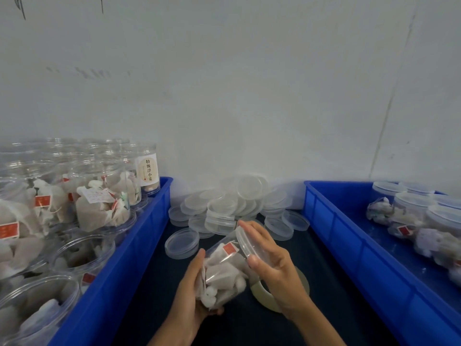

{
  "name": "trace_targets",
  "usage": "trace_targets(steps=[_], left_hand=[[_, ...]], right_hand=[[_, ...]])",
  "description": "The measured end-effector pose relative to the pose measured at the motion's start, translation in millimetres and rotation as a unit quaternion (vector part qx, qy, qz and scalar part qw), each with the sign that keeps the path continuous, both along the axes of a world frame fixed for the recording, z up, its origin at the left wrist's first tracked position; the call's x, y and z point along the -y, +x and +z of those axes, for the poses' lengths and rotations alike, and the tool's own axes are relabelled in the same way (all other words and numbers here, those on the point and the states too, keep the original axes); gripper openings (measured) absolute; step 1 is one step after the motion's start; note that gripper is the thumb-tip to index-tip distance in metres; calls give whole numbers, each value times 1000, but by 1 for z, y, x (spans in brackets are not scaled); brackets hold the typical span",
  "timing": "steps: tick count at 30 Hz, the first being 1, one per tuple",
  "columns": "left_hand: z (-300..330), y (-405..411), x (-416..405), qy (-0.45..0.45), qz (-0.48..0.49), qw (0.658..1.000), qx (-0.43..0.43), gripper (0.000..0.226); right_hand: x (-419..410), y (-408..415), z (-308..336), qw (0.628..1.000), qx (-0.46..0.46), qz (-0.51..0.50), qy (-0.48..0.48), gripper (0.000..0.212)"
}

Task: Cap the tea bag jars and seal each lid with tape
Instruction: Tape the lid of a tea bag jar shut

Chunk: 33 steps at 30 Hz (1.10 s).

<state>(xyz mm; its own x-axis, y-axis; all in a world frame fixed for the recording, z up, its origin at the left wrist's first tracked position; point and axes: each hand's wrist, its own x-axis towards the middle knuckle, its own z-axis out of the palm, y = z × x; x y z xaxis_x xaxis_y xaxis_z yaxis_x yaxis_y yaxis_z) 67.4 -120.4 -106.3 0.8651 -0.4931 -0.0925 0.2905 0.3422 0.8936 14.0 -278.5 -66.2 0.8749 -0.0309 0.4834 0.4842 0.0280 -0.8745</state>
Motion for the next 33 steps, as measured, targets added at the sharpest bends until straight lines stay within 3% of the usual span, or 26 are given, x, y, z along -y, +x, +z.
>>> trace_targets(steps=[5,7,9,10,13,16,19,22,25,27,30,33], left_hand=[[2,5,14,35,157,983,92,101],[3,6,15,57,168,976,123,87],[1,5,9,65,152,982,95,57],[-1,5,4,61,124,987,81,52],[2,3,-6,64,8,996,56,65],[3,2,-8,91,-11,995,39,73],[4,0,-4,78,38,995,48,63],[4,1,5,20,123,991,48,70],[4,2,11,19,149,987,65,42],[4,3,8,50,140,984,95,38],[6,3,-6,169,82,947,259,71],[6,-1,-7,325,67,846,418,104]], right_hand=[[-11,7,-8,995,-17,-98,33,37],[-13,9,-12,991,-45,-121,31,45],[-9,8,-15,991,-65,-114,2,46],[-7,6,-15,993,-63,-100,-24,44],[0,0,-13,988,-17,-87,-128,53],[-3,2,-18,966,58,-141,-210,55],[-10,7,-20,973,61,-169,-142,41],[-10,9,-17,977,71,-171,-102,35],[-7,10,-12,977,74,-177,-92,34],[-7,8,-9,970,76,-203,-108,33],[-8,5,-5,956,92,-254,-111,34],[-11,1,-3,934,112,-308,-146,38]])
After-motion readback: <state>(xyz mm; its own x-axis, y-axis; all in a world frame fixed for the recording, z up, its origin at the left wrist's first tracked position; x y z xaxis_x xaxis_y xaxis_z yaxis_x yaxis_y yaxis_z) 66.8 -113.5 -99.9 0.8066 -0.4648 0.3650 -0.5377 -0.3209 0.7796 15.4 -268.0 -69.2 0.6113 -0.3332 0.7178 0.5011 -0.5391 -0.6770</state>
